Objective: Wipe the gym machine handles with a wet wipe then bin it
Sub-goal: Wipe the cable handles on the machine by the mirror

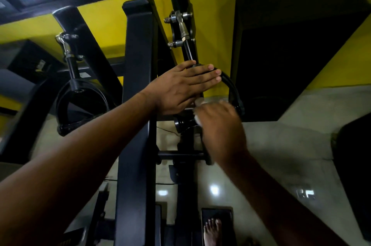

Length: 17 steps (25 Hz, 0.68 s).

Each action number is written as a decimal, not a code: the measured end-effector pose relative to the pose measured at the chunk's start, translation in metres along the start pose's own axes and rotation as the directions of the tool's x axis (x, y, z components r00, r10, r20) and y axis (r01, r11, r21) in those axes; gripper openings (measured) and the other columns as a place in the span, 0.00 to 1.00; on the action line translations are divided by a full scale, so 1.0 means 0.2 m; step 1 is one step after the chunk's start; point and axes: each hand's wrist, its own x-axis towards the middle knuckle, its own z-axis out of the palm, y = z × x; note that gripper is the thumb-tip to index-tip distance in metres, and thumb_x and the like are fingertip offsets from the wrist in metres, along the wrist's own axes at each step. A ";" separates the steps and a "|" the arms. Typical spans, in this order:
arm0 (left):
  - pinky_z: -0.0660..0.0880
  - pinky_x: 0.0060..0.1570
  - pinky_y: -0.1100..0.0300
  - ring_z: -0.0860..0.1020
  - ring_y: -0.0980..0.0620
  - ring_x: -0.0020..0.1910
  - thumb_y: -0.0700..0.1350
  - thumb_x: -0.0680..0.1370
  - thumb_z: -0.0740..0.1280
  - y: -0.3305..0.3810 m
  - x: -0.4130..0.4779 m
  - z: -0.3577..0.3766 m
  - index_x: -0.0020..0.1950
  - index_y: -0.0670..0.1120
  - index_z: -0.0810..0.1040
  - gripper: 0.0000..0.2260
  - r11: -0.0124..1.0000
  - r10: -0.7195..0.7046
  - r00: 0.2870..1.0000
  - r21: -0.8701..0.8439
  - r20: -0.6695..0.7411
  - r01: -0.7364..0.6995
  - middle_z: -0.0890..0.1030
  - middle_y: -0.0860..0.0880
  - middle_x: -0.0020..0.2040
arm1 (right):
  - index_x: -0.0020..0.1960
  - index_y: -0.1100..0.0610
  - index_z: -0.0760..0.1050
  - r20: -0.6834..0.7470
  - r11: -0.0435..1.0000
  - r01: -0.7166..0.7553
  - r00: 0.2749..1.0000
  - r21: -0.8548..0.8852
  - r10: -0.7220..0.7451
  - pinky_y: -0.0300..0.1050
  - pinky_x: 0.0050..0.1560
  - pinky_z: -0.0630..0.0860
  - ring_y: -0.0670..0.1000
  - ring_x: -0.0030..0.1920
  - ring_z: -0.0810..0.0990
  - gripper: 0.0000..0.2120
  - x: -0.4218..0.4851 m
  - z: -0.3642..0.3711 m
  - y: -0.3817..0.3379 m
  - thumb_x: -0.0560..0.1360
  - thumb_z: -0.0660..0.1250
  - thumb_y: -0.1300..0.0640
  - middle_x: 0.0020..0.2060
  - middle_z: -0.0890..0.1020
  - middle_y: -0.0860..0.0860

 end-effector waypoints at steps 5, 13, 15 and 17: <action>0.53 0.76 0.46 0.53 0.51 0.79 0.50 0.82 0.51 0.00 0.00 0.00 0.80 0.46 0.57 0.26 1.000 -0.001 1.000 0.004 -0.002 0.001 0.57 0.49 0.80 | 0.46 0.58 0.79 0.213 0.985 0.160 0.966 -0.062 -0.143 0.49 0.47 0.76 0.56 0.39 0.80 0.08 0.08 0.00 0.05 0.69 0.74 0.61 0.39 0.81 0.54; 0.54 0.75 0.45 0.52 0.52 0.79 0.51 0.83 0.50 0.01 0.00 0.00 0.80 0.47 0.56 0.25 1.000 -0.012 1.000 -0.009 -0.007 0.012 0.56 0.50 0.80 | 0.54 0.60 0.81 -0.039 0.999 -0.024 0.999 0.029 0.025 0.44 0.57 0.68 0.54 0.52 0.81 0.13 -0.06 -0.02 0.09 0.78 0.60 0.56 0.50 0.84 0.55; 0.54 0.75 0.44 0.53 0.51 0.79 0.50 0.82 0.51 0.01 0.00 0.00 0.80 0.47 0.56 0.25 1.000 -0.009 1.000 -0.014 -0.016 0.009 0.56 0.49 0.80 | 0.56 0.61 0.80 -0.197 0.949 -0.279 0.932 0.144 0.304 0.39 0.59 0.69 0.54 0.56 0.79 0.15 -0.14 0.00 0.09 0.79 0.59 0.56 0.54 0.82 0.56; 0.54 0.75 0.44 0.53 0.51 0.79 0.50 0.82 0.51 0.01 0.00 0.00 0.80 0.47 0.56 0.26 1.000 -0.010 1.000 -0.012 -0.016 0.009 0.56 0.49 0.80 | 0.57 0.61 0.79 -0.208 0.621 -0.550 0.632 0.559 0.747 0.37 0.56 0.75 0.48 0.55 0.79 0.10 -0.19 0.04 -0.01 0.79 0.63 0.62 0.55 0.80 0.55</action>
